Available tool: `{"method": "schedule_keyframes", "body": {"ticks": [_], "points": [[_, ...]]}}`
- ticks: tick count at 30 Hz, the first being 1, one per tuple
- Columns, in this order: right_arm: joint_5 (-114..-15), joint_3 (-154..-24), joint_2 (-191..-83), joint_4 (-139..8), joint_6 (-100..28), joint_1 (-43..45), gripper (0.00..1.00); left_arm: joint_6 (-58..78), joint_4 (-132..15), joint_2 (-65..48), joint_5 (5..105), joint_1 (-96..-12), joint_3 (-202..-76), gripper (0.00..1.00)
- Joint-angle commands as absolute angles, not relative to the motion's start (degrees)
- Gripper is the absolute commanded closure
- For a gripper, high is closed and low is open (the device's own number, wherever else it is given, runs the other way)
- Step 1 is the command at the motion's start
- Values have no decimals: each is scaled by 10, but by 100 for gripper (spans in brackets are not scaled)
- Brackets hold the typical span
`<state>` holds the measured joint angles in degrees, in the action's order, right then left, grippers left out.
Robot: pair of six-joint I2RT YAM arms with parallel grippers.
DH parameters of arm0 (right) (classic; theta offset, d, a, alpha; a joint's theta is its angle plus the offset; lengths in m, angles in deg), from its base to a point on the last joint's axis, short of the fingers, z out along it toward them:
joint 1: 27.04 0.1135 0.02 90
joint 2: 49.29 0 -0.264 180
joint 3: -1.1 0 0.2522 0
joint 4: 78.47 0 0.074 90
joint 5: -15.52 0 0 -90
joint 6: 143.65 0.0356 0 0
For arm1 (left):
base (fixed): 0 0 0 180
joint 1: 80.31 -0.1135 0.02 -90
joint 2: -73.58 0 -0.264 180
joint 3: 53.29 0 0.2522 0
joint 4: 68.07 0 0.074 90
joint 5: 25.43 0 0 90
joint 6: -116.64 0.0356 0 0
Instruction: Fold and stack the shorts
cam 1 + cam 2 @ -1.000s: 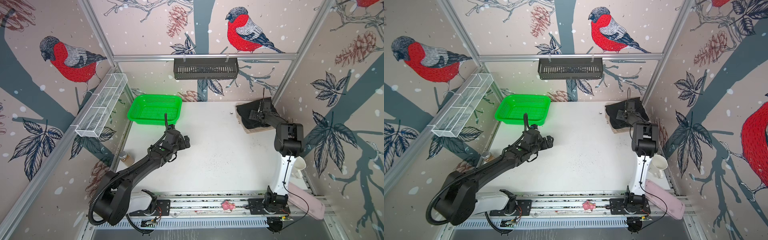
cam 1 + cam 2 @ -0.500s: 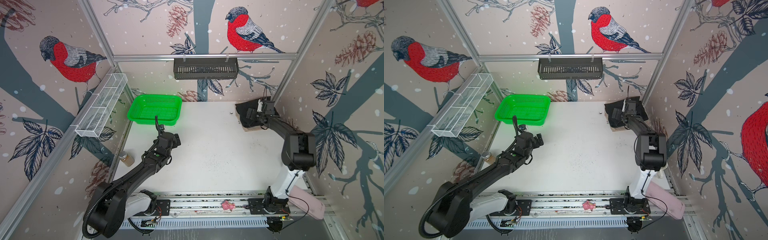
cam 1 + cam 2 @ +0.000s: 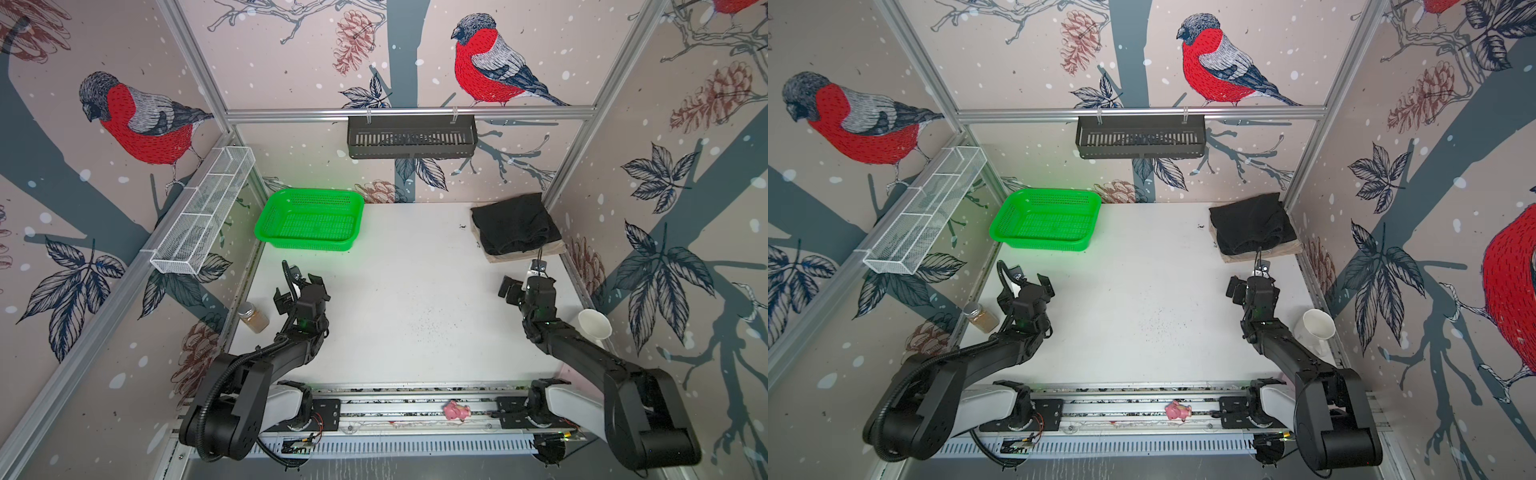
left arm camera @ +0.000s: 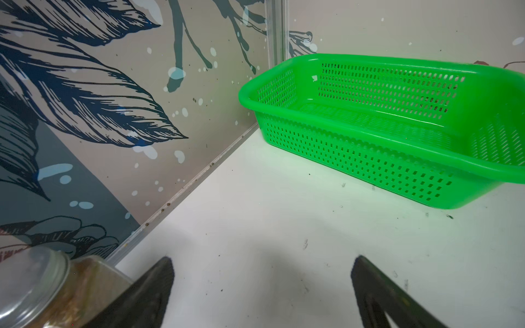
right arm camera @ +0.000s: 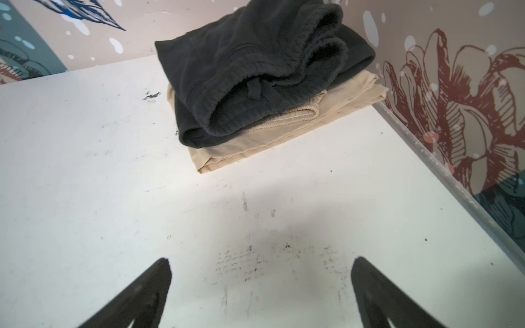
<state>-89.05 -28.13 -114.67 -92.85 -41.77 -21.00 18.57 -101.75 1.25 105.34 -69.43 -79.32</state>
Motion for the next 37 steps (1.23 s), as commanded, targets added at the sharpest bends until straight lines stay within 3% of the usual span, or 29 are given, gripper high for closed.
{"method": "schedule_keyframes", "body": {"ticks": [1, 7, 11, 13, 16, 20, 37], "points": [[-936, -233, -1157, -1139, -480, -205, 1, 236, -1239, -32, 937, -723, -765, 3], [-876, -205, -1233, -1331, -531, -210, 0, 282, -1395, -176, 842, -745, -769, 3], [-865, -187, -1346, -1473, -547, -209, 0, 265, -1238, -137, 825, -749, -817, 3], [-870, -192, -1375, -1507, -546, -211, 0, 267, -1290, -152, 816, -755, -803, 2], [-849, -226, -1343, -1387, -532, -223, 0, 269, -1304, -155, 817, -754, -798, 2], [-831, -250, -1349, -1352, -517, -242, 0, 272, -1313, -159, 815, -753, -797, 2], [-831, -259, -1352, -1336, -502, -252, 0, 268, -1302, -158, 798, -760, -801, 2]]}}
